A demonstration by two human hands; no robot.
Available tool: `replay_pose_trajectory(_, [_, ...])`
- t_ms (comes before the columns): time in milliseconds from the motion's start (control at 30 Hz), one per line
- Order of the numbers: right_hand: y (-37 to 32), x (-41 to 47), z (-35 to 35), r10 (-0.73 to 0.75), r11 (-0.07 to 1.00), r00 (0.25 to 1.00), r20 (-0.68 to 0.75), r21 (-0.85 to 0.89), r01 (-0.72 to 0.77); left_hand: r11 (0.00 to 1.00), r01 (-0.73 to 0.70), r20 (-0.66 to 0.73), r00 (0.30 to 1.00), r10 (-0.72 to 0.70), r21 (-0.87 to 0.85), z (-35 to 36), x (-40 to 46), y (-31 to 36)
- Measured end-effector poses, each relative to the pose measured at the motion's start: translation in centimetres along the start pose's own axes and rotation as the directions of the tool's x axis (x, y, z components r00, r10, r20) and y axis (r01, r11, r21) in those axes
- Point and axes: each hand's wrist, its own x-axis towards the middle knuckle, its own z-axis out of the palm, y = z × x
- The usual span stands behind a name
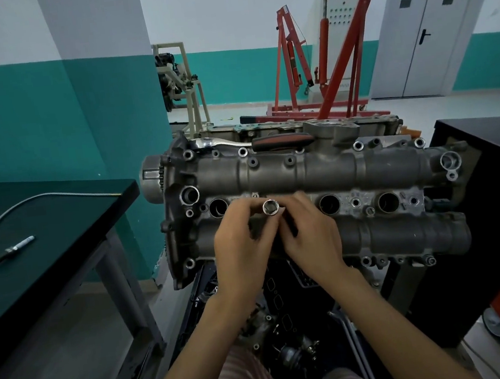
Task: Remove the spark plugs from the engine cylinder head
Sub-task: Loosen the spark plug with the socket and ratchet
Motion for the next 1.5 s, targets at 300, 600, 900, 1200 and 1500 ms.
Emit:
replay_pose_trajectory(300, [0.3,0.0,0.3,0.043,0.998,0.999,-0.028,0.05,-0.041,1.0,-0.029,0.057,0.998,0.029,-0.002,0.0,-0.6,-0.3])
replay_pose_trajectory(600, [0.3,0.3,0.4,0.129,0.988,0.992,0.014,0.081,-0.13,0.997,-0.063,0.111,0.992,0.058,0.04,-0.1,-0.1,0.2])
replay_pose_trajectory(900, [0.0,-0.1,-0.1,0.002,1.0,1.0,0.018,0.029,-0.002,0.999,0.034,0.08,0.996,-0.037,0.039,-0.4,0.8,0.7])
replay_pose_trajectory(1200, [0.0,0.6,0.4,0.146,0.984,0.989,-0.018,0.108,-0.143,0.998,-0.011,0.112,0.994,0.003,0.07,0.0,0.2,0.2])
replay_pose_trajectory(1500, [-0.3,0.4,-0.2,0.088,0.994,0.993,0.077,0.058,-0.092,0.998,0.015,0.135,0.991,-0.022,0.053,0.1,0.3,0.9])
